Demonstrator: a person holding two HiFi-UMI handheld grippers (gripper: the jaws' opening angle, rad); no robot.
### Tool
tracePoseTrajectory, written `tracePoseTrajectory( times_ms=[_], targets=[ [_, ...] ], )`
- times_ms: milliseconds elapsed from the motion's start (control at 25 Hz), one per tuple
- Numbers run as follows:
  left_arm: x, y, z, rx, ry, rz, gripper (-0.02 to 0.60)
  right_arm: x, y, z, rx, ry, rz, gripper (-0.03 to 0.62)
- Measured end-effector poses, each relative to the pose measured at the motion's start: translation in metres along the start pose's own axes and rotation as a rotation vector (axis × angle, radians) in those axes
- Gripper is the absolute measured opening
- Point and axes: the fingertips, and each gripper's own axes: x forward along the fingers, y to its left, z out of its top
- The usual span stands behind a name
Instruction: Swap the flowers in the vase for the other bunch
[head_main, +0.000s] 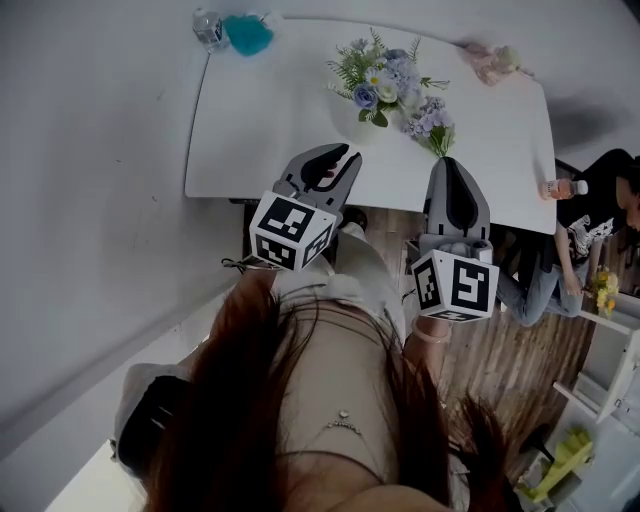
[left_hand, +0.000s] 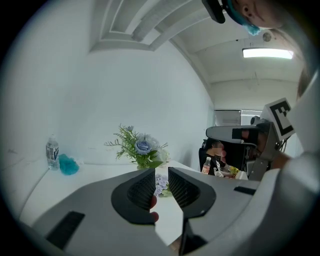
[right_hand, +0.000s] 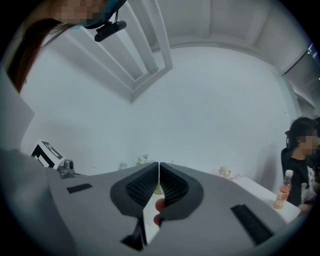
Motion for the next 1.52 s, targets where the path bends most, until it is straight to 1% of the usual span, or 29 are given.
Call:
tracePoseTrajectory(
  times_ms=[480,840,1080,1520],
  targets=[
    [0.041,0.015,-0.016,-0.007,0.03,0.059,0.156,0.035,-0.031,-0.002,0.005,-0.004,0.047,0.029],
    [0.074,0.026,-0.029,-0.015,0.032,0.108,0.257,0.055,-0.048,-0.009,-0.006,0.013,0.072,0.029],
    [0.094,0.032,-0.037,-0.025,0.043,0.134,0.282,0.066,-0.065,-0.013,-0.008,0.018,0.076,0.029],
    [0.125,0.044,-0.035,-0.026,0.031,0.17,0.306,0.086,-0.085,-0.02,-0.012,0.035,0.074,0.029]
  ],
)
